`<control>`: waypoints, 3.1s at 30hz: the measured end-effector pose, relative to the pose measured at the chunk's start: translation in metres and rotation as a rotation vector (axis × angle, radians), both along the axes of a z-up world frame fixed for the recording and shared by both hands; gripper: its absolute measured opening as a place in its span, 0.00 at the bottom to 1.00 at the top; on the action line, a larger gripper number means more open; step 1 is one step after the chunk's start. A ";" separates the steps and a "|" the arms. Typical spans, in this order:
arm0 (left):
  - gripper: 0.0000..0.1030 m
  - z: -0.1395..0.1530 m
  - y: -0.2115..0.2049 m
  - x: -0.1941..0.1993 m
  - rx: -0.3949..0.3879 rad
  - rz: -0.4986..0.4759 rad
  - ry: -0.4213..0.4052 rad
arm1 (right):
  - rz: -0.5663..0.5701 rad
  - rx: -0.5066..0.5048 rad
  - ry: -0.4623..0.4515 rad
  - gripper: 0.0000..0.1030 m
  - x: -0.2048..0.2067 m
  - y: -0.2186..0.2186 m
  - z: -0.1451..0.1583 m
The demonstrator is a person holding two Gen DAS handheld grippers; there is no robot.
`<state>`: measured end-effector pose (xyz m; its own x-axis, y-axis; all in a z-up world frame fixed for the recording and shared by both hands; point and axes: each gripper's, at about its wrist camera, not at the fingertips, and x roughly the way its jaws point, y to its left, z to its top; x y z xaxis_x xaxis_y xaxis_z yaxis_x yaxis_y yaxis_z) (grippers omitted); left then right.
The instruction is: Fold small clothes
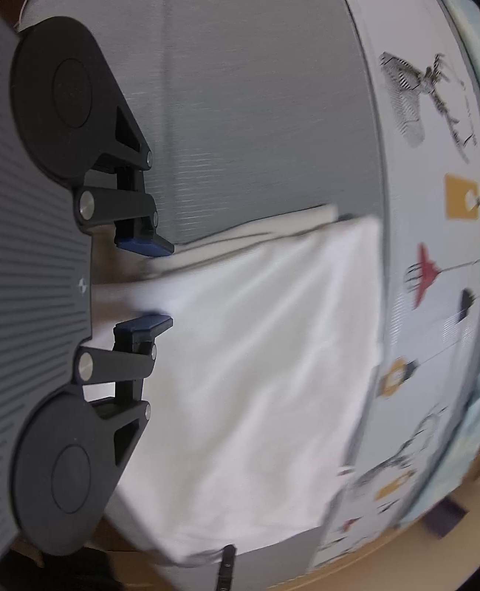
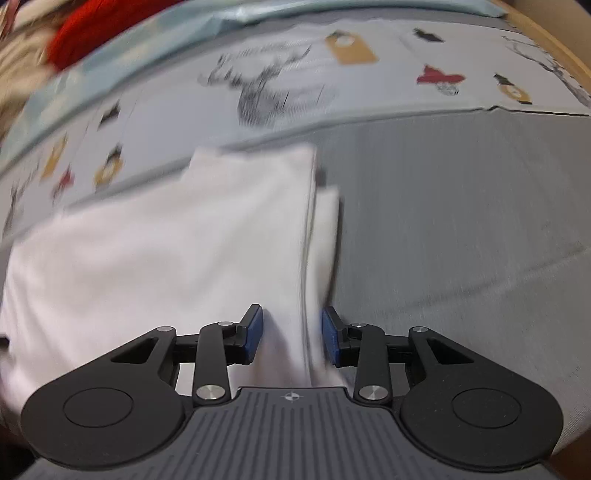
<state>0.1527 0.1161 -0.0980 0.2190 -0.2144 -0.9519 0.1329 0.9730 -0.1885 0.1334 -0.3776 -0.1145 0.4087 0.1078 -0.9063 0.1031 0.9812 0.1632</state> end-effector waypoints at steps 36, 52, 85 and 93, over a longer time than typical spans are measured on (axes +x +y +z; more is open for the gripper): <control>0.49 -0.006 0.031 0.003 -0.122 0.183 0.004 | -0.027 -0.131 -0.320 0.32 -0.064 -0.033 0.113; 0.14 -0.011 0.018 0.009 -0.078 0.138 -0.039 | -0.165 -0.129 -0.251 0.32 -0.061 -0.049 0.077; 0.11 0.060 -0.209 0.024 -0.411 -0.067 -0.114 | -0.107 -0.121 -0.209 0.32 -0.037 -0.010 0.040; 0.36 0.057 -0.240 0.028 -0.523 -0.109 -0.132 | -0.134 -0.104 -0.213 0.32 -0.038 -0.017 0.041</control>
